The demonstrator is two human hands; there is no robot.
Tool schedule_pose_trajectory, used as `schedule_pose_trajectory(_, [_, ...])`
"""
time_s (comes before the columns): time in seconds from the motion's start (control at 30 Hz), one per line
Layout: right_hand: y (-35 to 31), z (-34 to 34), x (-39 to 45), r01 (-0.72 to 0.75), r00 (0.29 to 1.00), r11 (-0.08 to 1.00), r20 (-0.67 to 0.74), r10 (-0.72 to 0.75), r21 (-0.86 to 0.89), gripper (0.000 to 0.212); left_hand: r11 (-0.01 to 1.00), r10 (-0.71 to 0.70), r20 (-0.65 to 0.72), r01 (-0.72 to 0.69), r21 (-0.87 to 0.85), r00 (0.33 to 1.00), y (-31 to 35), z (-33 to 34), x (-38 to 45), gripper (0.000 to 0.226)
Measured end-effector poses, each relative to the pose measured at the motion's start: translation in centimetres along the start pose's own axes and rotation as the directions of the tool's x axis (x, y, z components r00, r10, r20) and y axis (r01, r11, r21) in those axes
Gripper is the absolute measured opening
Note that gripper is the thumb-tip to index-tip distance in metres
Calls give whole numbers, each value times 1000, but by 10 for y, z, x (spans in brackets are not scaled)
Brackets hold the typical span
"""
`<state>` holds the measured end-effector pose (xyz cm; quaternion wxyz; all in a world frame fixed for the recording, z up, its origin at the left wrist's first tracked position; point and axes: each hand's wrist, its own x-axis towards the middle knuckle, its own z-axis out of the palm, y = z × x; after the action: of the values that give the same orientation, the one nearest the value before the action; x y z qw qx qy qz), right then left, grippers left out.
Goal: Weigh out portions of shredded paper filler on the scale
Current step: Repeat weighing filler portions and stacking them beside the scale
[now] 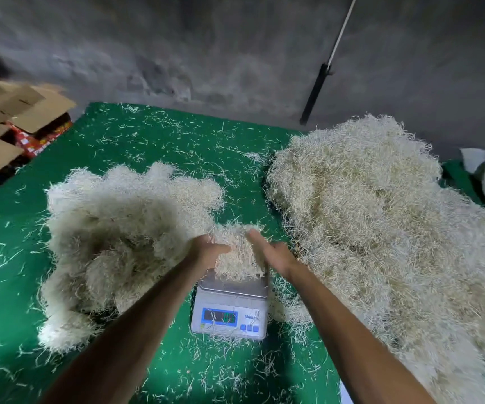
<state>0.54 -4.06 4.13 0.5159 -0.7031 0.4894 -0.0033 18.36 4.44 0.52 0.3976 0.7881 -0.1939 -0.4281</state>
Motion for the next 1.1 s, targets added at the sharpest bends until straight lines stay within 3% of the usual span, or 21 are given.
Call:
schedule_pose_trajectory(0.07, [14, -4, 9, 5, 1000, 984, 3, -4, -177, 93, 993, 60, 11, -61, 103, 998, -5, -10, 5, 86])
schedule_pose_trajectory(0.13, [28, -12, 16, -14, 1000, 968, -23, 9, -252, 73, 976, 123, 60, -132, 174, 991, -8, -21, 5, 61])
schedule_pose_trajectory(0.2, [39, -19, 17, -42, 999, 954, 13, 48, -296, 68, 958, 153, 97, -171, 228, 984, -11, -30, 0, 23])
schedule_pose_trajectory(0.27, [45, -23, 10, -51, 994, 930, 74, 84, -364, 61, 954, 137, 92, -157, 255, 986, -15, -36, -8, 7])
schedule_pose_trajectory(0.33, [49, -25, -3, -42, 994, 933, 76, 74, -358, 57, 949, 128, 74, -144, 282, 989, -19, -38, -18, 10])
schedule_pose_trajectory(0.43, [51, -25, -26, -40, 997, 991, -71, 31, -128, 105, 945, 181, -5, -173, 279, 983, -28, -38, -37, 30])
schedule_pose_trajectory(0.47, [53, -23, -33, -3, 993, 998, -122, -4, -58, 109, 949, 196, -28, -182, 256, 980, -32, -38, -45, 35])
schedule_pose_trajectory(0.57, [64, -13, -50, 87, 968, 995, -241, -73, 48, 96, 982, 164, -29, -161, 97, 986, -45, -36, -63, 37])
schedule_pose_trajectory(0.73, [88, 8, -78, 91, 959, 980, -279, -39, 175, 78, 987, 127, 49, -122, -105, 991, -68, -35, -93, 37])
schedule_pose_trajectory(0.9, [101, 24, -93, 122, 953, 962, -299, -44, 246, 73, 958, 182, -17, -181, -221, 983, -85, -26, -117, 18])
schedule_pose_trajectory(1.1, [99, 29, -101, 158, 952, 945, -298, -68, 287, 70, 946, 202, 16, -191, -263, 979, -90, -17, -129, 9])
